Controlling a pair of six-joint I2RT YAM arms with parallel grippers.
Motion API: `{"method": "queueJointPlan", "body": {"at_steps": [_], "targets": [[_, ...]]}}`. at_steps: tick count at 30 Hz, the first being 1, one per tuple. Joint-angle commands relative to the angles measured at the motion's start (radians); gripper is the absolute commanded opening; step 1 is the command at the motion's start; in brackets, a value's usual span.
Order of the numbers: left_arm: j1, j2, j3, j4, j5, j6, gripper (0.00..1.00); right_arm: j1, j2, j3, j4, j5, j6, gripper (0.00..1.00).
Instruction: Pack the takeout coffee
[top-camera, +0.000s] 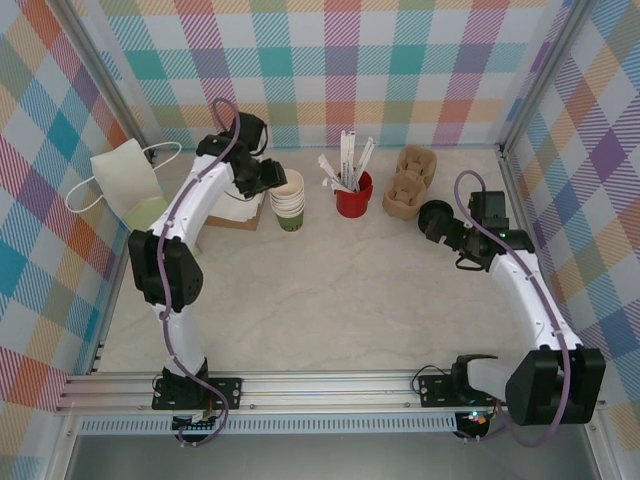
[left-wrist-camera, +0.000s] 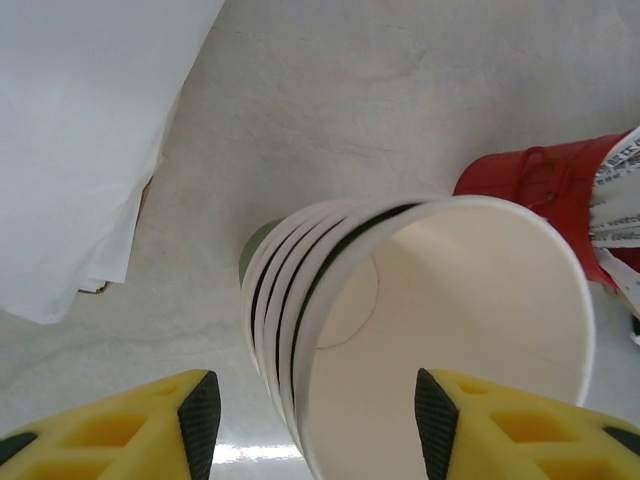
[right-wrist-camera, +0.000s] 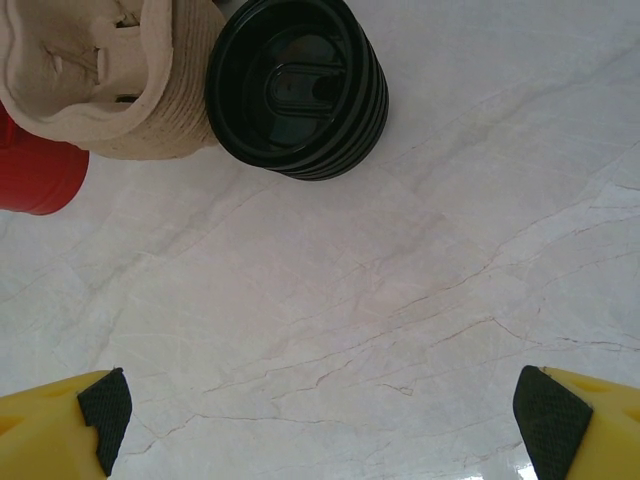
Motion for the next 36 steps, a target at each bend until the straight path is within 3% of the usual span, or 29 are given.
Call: {"method": "queueJointPlan", "body": {"at_steps": [1, 27, 36], "targets": [[-0.007, 0.028, 0.048, -0.007, -0.006, 0.021, 0.53, 0.005, -0.027, -0.014, -0.013, 0.010, 0.018, 1.00], [-0.014, 0.048, 0.118, -0.053, -0.018, 0.030, 0.10, 0.005, -0.030, -0.020, -0.023, -0.006, 0.032, 1.00], [-0.019, 0.034, 0.124, -0.052, -0.003, 0.025, 0.05, 0.005, -0.029, -0.017, -0.026, -0.009, 0.031, 1.00]]}}
